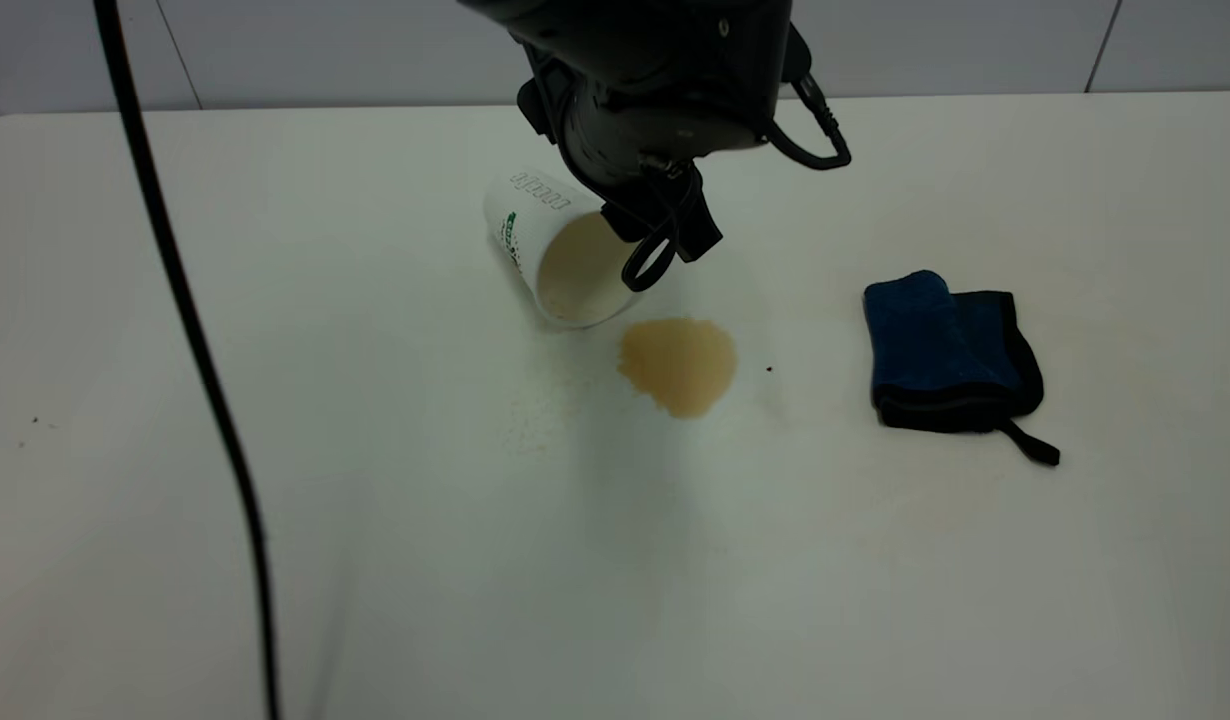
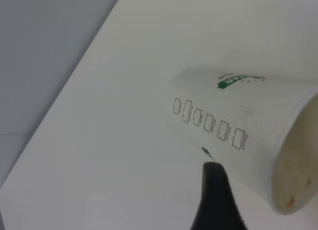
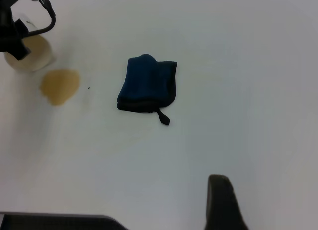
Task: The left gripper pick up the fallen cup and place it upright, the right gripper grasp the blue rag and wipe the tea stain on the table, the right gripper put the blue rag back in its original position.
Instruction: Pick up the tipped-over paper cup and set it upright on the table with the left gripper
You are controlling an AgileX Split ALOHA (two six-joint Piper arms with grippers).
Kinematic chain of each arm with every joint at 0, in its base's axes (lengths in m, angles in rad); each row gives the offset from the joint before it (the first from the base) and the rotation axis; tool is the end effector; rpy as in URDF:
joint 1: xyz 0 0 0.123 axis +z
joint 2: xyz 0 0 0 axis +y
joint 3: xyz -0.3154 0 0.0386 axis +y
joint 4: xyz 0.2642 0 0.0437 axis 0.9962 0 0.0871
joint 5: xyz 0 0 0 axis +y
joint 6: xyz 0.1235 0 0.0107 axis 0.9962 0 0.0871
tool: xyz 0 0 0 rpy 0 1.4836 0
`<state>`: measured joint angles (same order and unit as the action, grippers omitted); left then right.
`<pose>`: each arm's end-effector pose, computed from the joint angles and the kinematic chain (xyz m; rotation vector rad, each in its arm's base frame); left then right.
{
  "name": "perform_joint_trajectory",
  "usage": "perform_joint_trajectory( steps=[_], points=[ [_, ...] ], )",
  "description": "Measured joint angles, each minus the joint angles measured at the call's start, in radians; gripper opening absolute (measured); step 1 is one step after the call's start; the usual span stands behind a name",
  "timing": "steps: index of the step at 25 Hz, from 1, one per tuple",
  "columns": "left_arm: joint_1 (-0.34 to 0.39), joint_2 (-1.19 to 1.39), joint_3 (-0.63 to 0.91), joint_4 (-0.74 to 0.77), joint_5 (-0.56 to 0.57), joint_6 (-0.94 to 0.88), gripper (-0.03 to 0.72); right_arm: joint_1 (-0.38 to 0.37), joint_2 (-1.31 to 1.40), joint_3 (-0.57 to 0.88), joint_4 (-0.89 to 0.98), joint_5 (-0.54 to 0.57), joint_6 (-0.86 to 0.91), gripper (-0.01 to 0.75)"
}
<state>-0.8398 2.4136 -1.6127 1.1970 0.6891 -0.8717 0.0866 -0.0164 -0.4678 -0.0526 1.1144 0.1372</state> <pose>0.4084 -0.3454 0.0604 1.0140 2.1567 0.5346 0.0040 -0.0055 0.2541 0.0571 2.1126 0.0699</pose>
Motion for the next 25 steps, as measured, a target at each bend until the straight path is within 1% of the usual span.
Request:
perform_joint_trajectory(
  steps=[5,12,20,23,25],
  points=[
    [0.004,0.037,0.0,0.041,-0.005,-0.04,0.547,0.0,0.0,0.0,0.0,0.0,0.0,0.499],
    [0.045,0.085,0.0,0.056,-0.021,-0.064,0.545,0.0,0.0,0.0,0.0,0.0,0.0,0.499],
    [0.08,0.116,0.0,0.154,-0.082,-0.148,0.545,0.0,0.0,0.0,0.0,0.0,0.0,0.499],
    [0.092,0.128,0.0,0.18,-0.082,-0.169,0.526,0.0,0.0,0.0,0.0,0.0,0.0,0.499],
    [0.098,0.131,0.0,0.204,-0.072,-0.195,0.486,0.0,0.0,0.0,0.0,0.0,0.0,0.499]
  ],
)
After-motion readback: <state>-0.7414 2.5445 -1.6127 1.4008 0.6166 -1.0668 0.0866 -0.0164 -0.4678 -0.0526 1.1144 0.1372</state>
